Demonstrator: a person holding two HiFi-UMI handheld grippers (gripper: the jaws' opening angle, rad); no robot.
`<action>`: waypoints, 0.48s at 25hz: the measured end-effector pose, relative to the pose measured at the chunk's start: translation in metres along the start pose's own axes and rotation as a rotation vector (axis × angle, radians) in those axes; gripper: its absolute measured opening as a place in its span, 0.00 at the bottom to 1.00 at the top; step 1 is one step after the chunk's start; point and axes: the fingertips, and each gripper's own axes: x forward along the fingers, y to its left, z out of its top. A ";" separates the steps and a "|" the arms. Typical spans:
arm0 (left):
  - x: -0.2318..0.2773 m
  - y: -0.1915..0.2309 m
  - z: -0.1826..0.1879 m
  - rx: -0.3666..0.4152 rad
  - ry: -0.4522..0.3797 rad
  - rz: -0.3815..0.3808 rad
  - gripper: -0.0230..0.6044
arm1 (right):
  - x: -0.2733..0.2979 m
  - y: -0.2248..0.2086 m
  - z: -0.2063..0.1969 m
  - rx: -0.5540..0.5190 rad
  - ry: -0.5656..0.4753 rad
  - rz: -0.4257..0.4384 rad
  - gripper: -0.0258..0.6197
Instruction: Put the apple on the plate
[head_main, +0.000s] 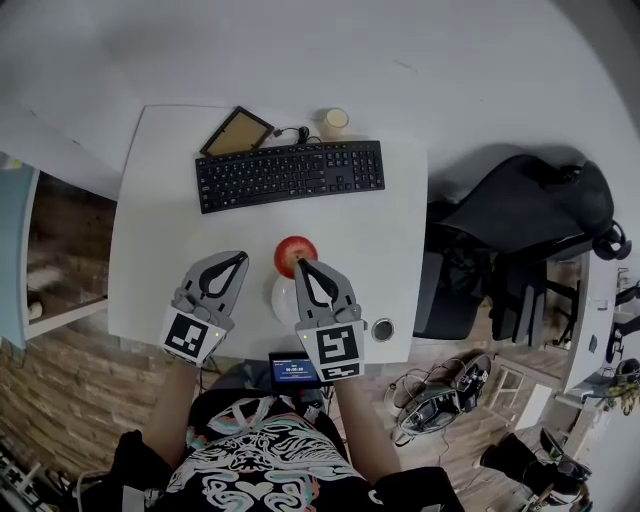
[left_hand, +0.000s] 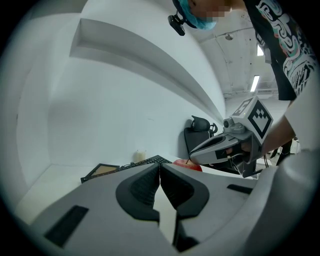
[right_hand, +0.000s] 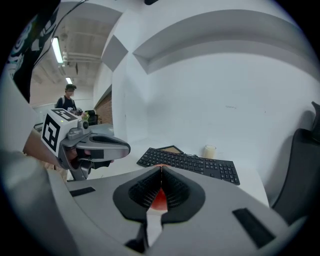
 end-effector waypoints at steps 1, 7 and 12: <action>-0.001 -0.002 -0.002 0.000 0.001 -0.003 0.06 | -0.003 0.000 -0.002 0.004 0.000 -0.006 0.09; -0.010 -0.022 -0.011 0.018 0.023 -0.028 0.06 | -0.022 0.006 -0.016 0.021 0.006 -0.029 0.09; -0.015 -0.037 -0.005 0.021 -0.004 -0.044 0.06 | -0.039 0.010 -0.025 0.034 0.008 -0.044 0.09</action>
